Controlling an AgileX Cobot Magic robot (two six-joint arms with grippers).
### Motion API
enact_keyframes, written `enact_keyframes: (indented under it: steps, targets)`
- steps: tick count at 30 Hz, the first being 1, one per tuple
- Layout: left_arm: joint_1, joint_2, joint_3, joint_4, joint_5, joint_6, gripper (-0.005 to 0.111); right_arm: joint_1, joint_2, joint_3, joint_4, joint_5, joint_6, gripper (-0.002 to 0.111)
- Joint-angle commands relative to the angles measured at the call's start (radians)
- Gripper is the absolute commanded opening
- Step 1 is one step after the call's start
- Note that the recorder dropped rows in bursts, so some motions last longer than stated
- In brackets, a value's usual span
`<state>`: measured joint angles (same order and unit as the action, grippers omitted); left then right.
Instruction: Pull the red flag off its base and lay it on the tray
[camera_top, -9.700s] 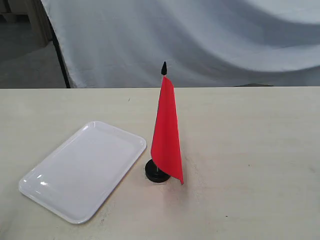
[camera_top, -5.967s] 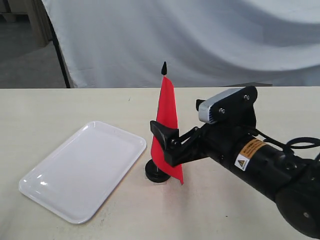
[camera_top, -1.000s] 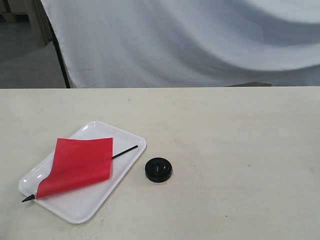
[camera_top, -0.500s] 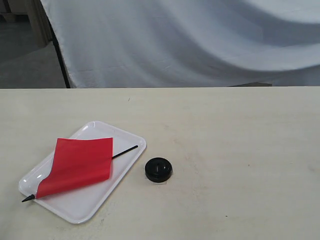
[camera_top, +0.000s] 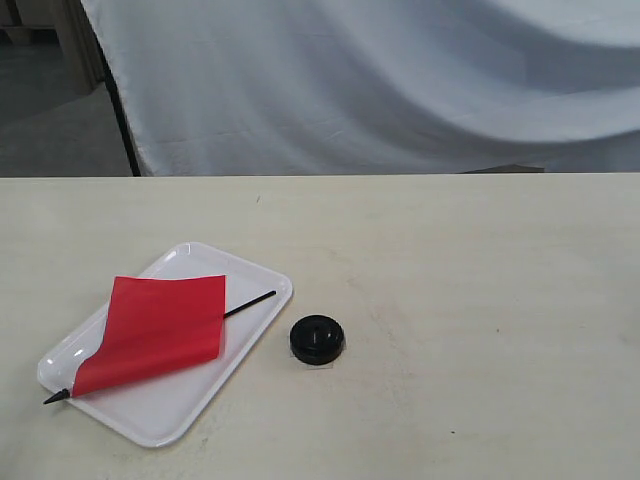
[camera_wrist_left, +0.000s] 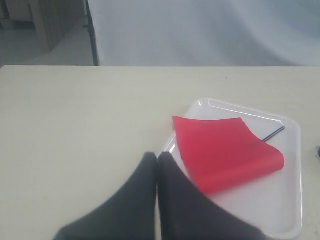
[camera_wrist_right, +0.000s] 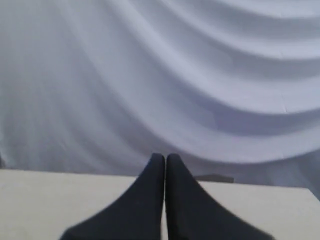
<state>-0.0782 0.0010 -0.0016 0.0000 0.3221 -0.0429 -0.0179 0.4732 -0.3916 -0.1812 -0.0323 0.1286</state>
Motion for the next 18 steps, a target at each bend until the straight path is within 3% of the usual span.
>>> enact_keyframes:
  steps: [1, 10, 18]
  targets:
    - [-0.004, -0.001, 0.002, 0.000, 0.000, 0.001, 0.000, 0.001, -0.152, 0.018, 0.002, 0.007, 0.065, 0.002]
    - [-0.004, -0.001, 0.002, 0.000, 0.000, 0.001, 0.000, 0.001, -0.458, 0.068, 0.002, 0.063, 0.180, 0.002]
    - [-0.004, -0.001, 0.002, 0.000, 0.002, 0.001, 0.000, 0.036, -0.473, 0.061, -0.003, 0.082, 0.182, 0.002]
